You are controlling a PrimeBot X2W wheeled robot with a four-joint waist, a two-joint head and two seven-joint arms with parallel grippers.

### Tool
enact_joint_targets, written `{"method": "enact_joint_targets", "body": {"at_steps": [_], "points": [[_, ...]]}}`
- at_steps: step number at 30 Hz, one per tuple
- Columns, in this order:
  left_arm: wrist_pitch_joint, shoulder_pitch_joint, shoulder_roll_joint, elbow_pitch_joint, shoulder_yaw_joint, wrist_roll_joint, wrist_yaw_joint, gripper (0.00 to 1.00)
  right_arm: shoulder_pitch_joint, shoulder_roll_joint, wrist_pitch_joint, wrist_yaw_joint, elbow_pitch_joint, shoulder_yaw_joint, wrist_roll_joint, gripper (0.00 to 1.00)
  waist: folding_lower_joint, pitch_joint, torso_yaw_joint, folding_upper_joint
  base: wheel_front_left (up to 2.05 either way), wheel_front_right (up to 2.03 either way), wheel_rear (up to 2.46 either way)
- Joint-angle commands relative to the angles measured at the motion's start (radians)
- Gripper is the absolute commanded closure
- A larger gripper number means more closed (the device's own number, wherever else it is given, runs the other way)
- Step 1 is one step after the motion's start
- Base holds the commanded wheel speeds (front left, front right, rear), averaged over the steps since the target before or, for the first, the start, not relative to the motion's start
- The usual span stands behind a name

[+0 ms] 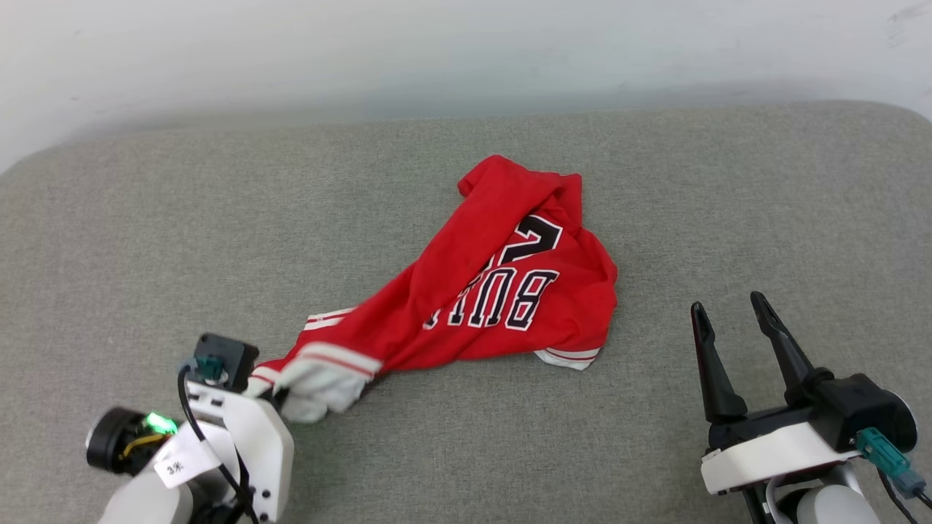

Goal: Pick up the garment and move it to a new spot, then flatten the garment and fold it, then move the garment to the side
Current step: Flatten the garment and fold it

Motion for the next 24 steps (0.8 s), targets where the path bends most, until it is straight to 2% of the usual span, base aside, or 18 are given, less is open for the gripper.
{"method": "enact_joint_targets", "body": {"at_steps": [1,5,6,7,11,12,16,21,24], "points": [[0.009,0.018,-0.005,0.015,0.0,-0.015,0.001,1.0,0.007,0.002,-0.002,-0.001,0.001,0.002,0.0,0.0,0.0001,0.001,-0.002,-0.0001,0.0,0.0,0.0],[-0.005,0.038,-0.019,0.079,0.003,-0.031,0.008,1.0,0.007,0.002,-0.002,-0.001,0.004,0.001,-0.009,0.0,0.0001,0.003,-0.004,-0.0001,0.0,0.0,0.0],[-0.018,0.036,-0.019,0.092,0.003,-0.021,0.01,0.33,0.008,0.002,-0.002,-0.001,0.005,0.001,-0.012,0.0,0.0001,0.002,-0.004,-0.0001,0.0,0.0,0.0],[-0.03,0.034,-0.023,0.107,0.002,-0.017,0.017,0.0,0.009,0.002,-0.002,-0.001,0.006,0.0,-0.016,0.0,0.0001,0.0,-0.003,-0.0001,0.0,0.0,0.0],[-0.139,0.0,-0.022,0.122,-0.017,0.047,0.02,0.0,0.017,0.002,-0.002,-0.001,0.008,-0.009,-0.026,0.0,0.0001,-0.014,0.008,-0.0001,0.0,0.0,0.0],[-0.139,0.0,-0.022,0.122,-0.017,0.047,0.02,0.0,0.017,0.002,-0.002,-0.001,0.008,-0.009,-0.026,0.0,0.0001,-0.014,0.008,-0.0001,0.0,0.0,0.0],[-0.306,-0.017,-0.045,0.112,-0.021,0.103,0.043,0.0,0.023,0.002,-0.002,-0.001,0.011,-0.015,-0.033,0.0,0.0001,-0.038,0.024,-0.0001,0.0,0.0,0.0],[-0.521,-0.001,-0.068,0.083,-0.037,0.152,0.047,0.0,0.04,0.002,-0.002,-0.001,0.014,-0.027,-0.035,0.0,0.0001,-0.069,0.042,-0.0001,0.0,0.0,0.0],[-0.652,0.022,-0.084,0.068,-0.049,0.195,0.078,0.0,0.05,0.002,-0.002,-0.001,0.012,-0.032,-0.036,0.0,0.0001,-0.085,0.051,-0.0001,0.0,0.0,0.0]]}}
